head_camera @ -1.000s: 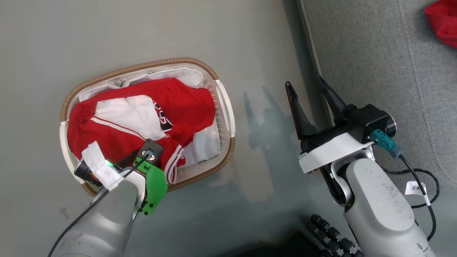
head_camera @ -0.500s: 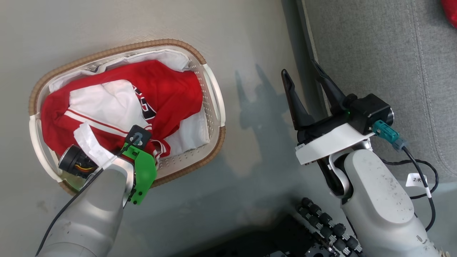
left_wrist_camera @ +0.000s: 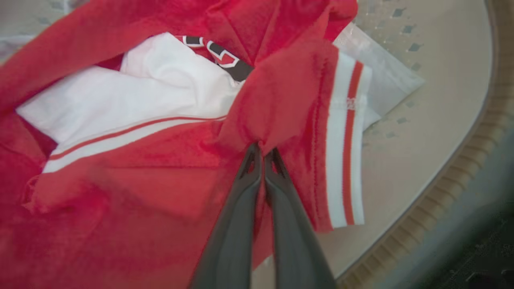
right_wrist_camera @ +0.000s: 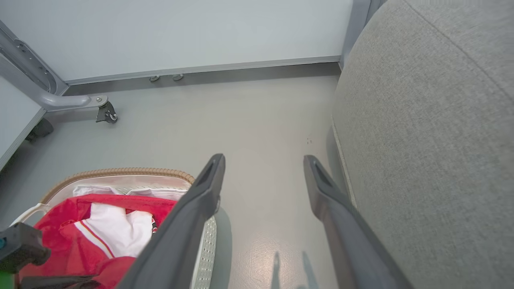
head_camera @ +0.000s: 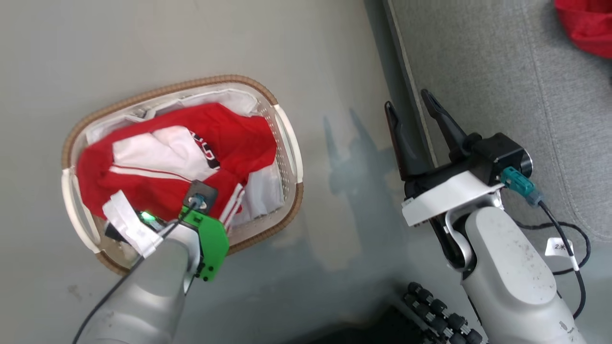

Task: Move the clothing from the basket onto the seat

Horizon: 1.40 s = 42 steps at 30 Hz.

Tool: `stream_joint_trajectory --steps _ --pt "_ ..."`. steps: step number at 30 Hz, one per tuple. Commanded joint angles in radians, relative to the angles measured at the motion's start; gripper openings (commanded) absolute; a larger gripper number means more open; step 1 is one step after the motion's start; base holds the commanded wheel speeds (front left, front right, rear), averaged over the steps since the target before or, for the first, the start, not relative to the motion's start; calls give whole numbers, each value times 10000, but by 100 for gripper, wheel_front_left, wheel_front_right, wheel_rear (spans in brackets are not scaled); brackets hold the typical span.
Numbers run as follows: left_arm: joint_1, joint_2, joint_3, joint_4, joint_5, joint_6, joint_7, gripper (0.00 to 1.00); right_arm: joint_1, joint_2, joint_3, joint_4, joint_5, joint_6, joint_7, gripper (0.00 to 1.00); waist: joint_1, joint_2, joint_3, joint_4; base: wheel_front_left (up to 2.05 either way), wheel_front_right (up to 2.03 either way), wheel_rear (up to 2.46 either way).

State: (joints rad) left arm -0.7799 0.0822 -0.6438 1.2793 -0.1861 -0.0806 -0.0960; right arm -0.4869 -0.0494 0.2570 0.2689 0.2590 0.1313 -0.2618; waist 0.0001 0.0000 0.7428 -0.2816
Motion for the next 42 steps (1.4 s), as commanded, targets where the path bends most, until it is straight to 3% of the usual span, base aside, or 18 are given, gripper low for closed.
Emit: stream_joint_trajectory --steps 1,9,20,31,42 --pt "215 -70 20 -75 -137 -37 -354 0 253 -41 -77 97 -97 -10 -48 100 -1 0 -884 283 0 0 0" --pt "1080 -286 207 -747 -824 -125 -1632 0 937 -43 -314 372 -526 -10 -47 100 -1 0 -2499 747 0 0 0" --pt "3075 -300 1423 -5048 -1711 257 -1697 0 2130 -44 -759 499 -1034 -10 -47 100 -1 0 -4442 1354 0 0 0" --pt "4211 -300 2339 -7981 -1480 202 -1698 0 2820 -43 -494 681 -1224 -11 -47 100 -1 0 -5531 1675 0 0 0" --pt "4040 -296 2297 -10067 -1873 185 -1687 0 3323 -41 -472 781 -1366 -11 -47 100 -1 0 -6227 1930 0 0 0"
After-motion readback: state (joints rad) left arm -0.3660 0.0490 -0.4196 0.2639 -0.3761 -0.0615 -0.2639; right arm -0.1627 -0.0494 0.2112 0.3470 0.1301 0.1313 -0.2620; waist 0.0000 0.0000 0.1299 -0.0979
